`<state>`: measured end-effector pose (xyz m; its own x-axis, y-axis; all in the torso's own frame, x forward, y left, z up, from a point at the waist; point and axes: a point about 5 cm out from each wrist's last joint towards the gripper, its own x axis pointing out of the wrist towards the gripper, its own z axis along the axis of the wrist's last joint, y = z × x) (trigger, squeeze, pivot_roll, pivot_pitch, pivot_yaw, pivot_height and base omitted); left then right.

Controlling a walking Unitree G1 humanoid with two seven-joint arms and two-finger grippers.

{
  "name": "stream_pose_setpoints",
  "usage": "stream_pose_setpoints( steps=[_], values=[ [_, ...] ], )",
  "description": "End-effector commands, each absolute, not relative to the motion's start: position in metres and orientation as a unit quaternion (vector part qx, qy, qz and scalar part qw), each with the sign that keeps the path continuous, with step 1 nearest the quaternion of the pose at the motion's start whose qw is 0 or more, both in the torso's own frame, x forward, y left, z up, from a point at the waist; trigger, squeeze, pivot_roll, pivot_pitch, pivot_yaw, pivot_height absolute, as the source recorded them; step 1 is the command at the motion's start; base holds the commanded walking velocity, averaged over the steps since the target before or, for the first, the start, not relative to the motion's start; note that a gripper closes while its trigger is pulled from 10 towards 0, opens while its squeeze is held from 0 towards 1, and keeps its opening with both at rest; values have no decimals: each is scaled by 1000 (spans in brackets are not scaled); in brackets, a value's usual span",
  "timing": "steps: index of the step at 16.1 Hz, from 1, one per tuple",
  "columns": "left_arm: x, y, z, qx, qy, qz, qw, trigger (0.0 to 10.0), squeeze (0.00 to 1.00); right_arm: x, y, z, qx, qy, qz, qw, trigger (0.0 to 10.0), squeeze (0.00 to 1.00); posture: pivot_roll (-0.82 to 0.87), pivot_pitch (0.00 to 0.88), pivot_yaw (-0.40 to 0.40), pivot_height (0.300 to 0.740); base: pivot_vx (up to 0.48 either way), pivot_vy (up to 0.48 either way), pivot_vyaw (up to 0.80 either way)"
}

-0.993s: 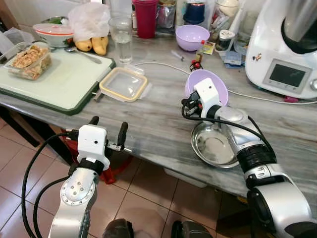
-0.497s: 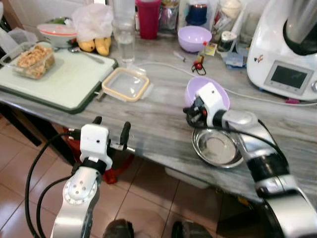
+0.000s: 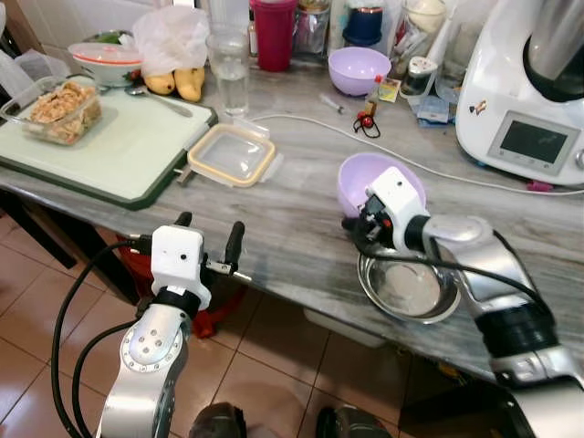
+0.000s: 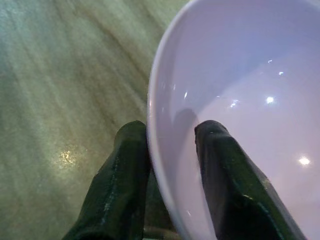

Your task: Setting the table

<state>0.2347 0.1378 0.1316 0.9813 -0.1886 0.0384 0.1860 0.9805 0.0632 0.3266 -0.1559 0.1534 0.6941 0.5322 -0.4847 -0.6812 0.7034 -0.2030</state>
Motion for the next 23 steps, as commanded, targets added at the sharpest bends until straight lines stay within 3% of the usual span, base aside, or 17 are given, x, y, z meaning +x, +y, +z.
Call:
stream_pose_setpoints(
  steps=[1, 10, 17, 20, 23],
  values=[
    [236, 139, 127, 28, -9, -93, 995, 10000, 0, 324, -152, 162, -199, 188, 345, 898, 10000, 1000, 54, 79, -14, 740, 0, 0, 0],
    [239, 137, 126, 17, -5, -90, 996, 10000, 0, 314, -155, 168, -211, 190, 342, 896, 10000, 1000, 41, 67, -17, 740, 0, 0, 0],
    [239, 138, 125, 15, -2, -89, 996, 10000, 0, 309, -145, 183, -184, 125, 335, 916, 10000, 1000, 37, 74, -16, 740, 0, 0, 0],
    [239, 139, 126, 11, -4, -83, 996, 10000, 0, 307, -139, 195, -113, 54, 303, 945, 10000, 1000, 37, 73, -16, 740, 0, 0, 0],
    [236, 138, 128, 6, -7, -80, 997, 10000, 0, 289, -144, 193, -34, -29, 185, 982, 10000, 1000, 36, 69, -8, 740, 0, 0, 0]
  ],
)
